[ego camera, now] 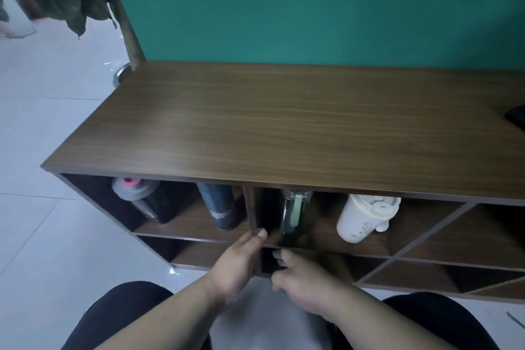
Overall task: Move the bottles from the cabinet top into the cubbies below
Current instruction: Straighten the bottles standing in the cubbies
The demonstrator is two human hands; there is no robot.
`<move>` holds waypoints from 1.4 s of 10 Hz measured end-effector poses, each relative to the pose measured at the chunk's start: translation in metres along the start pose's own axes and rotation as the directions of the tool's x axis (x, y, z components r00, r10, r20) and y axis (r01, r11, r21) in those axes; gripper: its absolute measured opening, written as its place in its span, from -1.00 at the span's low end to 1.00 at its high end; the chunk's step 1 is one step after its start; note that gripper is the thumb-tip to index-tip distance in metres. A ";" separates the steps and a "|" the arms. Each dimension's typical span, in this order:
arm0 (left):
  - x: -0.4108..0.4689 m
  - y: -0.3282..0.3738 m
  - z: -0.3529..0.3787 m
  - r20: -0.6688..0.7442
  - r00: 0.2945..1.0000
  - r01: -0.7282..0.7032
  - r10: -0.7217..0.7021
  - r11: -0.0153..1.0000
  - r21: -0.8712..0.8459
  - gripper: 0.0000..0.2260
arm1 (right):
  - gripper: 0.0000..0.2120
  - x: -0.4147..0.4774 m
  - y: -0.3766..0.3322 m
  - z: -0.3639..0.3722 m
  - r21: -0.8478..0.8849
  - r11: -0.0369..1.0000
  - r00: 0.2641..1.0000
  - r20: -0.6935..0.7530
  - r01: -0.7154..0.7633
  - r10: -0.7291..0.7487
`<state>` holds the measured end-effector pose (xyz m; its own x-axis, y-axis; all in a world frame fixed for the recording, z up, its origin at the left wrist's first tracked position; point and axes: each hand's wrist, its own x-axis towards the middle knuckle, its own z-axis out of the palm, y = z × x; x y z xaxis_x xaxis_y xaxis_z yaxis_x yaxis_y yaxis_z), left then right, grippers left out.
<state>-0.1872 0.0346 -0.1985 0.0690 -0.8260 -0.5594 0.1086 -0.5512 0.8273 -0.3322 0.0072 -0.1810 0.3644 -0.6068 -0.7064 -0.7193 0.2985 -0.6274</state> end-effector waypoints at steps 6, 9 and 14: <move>0.048 0.021 -0.115 -0.331 0.940 -0.022 -0.088 0.950 -0.313 -0.58 | -0.43 0.058 -0.126 0.072 0.377 0.853 0.838 -0.533 0.360 -0.118; 0.080 0.012 -0.111 -0.234 0.967 0.033 -0.101 0.960 -0.279 -0.45 | -0.79 0.069 -0.149 0.062 0.536 0.785 0.852 -0.524 0.312 0.019; 0.081 0.009 -0.114 -0.252 0.962 0.030 -0.108 0.955 -0.295 -0.29 | -0.36 0.078 -0.126 0.069 0.542 0.755 0.848 -0.529 0.369 -0.034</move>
<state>-0.0677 -0.0236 -0.2420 0.3047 -0.7052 -0.6403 0.3981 -0.5164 0.7582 -0.1727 -0.0269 -0.1793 0.0208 -0.9143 -0.4044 -0.0879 0.4012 -0.9117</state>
